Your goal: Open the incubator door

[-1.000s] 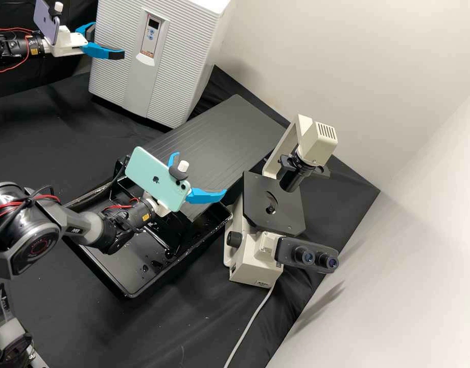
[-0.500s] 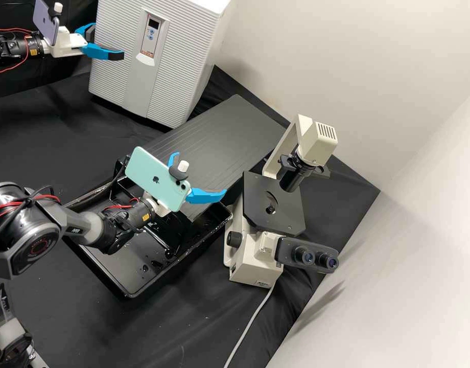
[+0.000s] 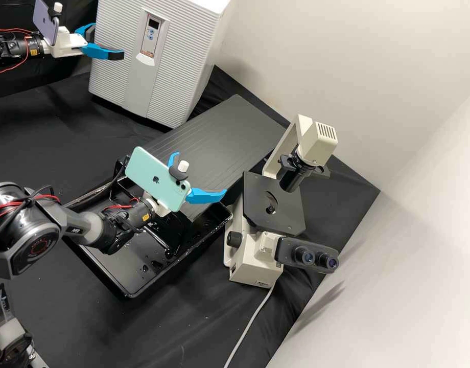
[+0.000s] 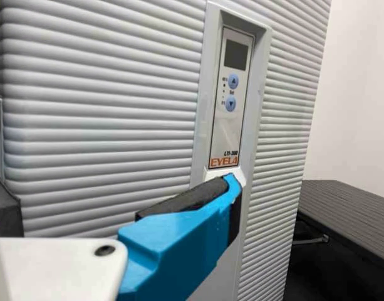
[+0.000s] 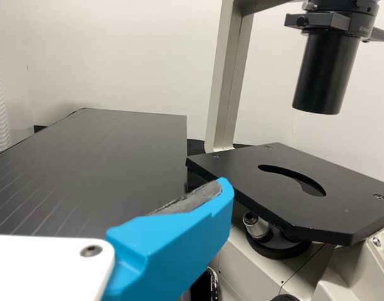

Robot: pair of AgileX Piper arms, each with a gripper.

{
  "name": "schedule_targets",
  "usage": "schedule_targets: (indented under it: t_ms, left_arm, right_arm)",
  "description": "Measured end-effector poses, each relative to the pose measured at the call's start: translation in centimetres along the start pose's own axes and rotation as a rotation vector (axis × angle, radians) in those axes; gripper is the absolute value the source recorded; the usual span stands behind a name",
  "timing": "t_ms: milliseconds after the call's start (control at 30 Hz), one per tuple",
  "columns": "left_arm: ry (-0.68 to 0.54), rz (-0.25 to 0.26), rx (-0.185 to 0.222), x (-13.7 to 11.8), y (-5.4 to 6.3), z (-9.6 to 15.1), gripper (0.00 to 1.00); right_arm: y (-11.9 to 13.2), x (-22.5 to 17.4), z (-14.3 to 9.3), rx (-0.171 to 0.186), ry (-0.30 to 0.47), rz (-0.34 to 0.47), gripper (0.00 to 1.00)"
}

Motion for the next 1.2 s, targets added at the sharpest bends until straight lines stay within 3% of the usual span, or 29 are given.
schedule_targets:
  t_ms: [1033,1200]
  left_arm:
    - [0.065,0.036,-0.067,-0.22,0.09,-0.61,0.00]
    - [0.074,0.033,-0.061,-0.28,0.25,-0.57,0.00]
  right_arm:
    - [0.00,0.00,0.00,0.000,0.000,0.000,1.00]
    - [0.00,0.00,0.00,0.000,0.000,0.000,1.00]
